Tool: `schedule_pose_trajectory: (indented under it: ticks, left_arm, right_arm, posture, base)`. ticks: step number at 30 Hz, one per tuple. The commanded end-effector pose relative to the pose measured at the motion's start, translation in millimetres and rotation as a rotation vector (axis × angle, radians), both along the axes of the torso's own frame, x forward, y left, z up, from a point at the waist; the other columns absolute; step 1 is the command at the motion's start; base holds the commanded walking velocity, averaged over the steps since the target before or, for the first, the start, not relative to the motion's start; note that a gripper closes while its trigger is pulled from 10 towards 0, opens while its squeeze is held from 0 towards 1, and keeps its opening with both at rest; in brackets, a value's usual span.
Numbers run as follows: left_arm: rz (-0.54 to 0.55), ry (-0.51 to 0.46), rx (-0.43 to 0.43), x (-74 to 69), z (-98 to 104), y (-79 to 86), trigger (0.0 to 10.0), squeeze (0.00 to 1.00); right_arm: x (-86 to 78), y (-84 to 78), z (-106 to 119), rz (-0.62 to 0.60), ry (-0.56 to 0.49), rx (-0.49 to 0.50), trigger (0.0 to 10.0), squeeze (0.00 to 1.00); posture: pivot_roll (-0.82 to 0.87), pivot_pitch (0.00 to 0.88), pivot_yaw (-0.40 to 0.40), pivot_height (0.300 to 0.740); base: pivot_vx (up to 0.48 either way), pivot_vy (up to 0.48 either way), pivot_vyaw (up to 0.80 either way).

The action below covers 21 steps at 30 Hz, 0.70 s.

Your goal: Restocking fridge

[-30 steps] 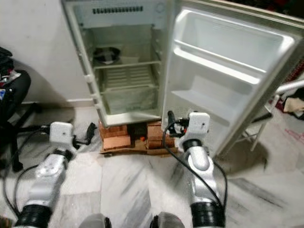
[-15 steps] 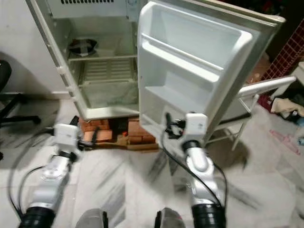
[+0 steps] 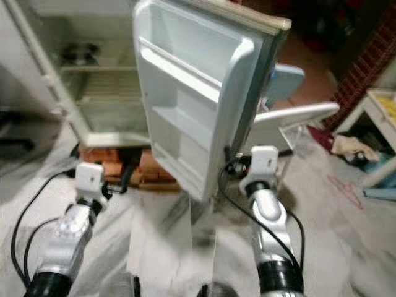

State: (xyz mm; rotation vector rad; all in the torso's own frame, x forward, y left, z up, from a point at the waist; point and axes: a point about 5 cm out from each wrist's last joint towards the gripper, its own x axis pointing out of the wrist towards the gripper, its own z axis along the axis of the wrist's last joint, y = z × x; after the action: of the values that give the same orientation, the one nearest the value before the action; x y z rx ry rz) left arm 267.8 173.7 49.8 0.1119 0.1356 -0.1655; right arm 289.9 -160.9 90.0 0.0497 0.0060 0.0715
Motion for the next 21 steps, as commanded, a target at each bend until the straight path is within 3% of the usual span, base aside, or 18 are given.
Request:
schedule_pose_trajectory:
  ticks: [1,14,21]
  left_arm:
    - [0.021,-0.001,0.016,-0.3,1,9.5,10.0,0.0]
    - [0.037,0.021,0.006,-2.7,-2,11.1,10.0,0.0]
    - [0.041,0.027,0.011,-4.4,-3,11.9,10.0,0.0]
  right_arm:
    - [4.4,9.3,6,0.026,-0.022,0.011,10.0,0.0]
    - [12.2,19.5,13,0.045,-0.054,0.027,10.0,0.0]
    - [14.1,17.6,14,0.025,-0.059,0.032,10.0,0.0]
  posture:
    - [0.04,0.074,-0.037,0.74]
    - [0.06,0.08,-0.04,0.74]
    - [0.06,0.084,-0.038,0.74]
  base:
    - [0.289,-0.379,0.79]
    - [0.351,-0.291,0.72]
    - [0.0,0.0,0.0]
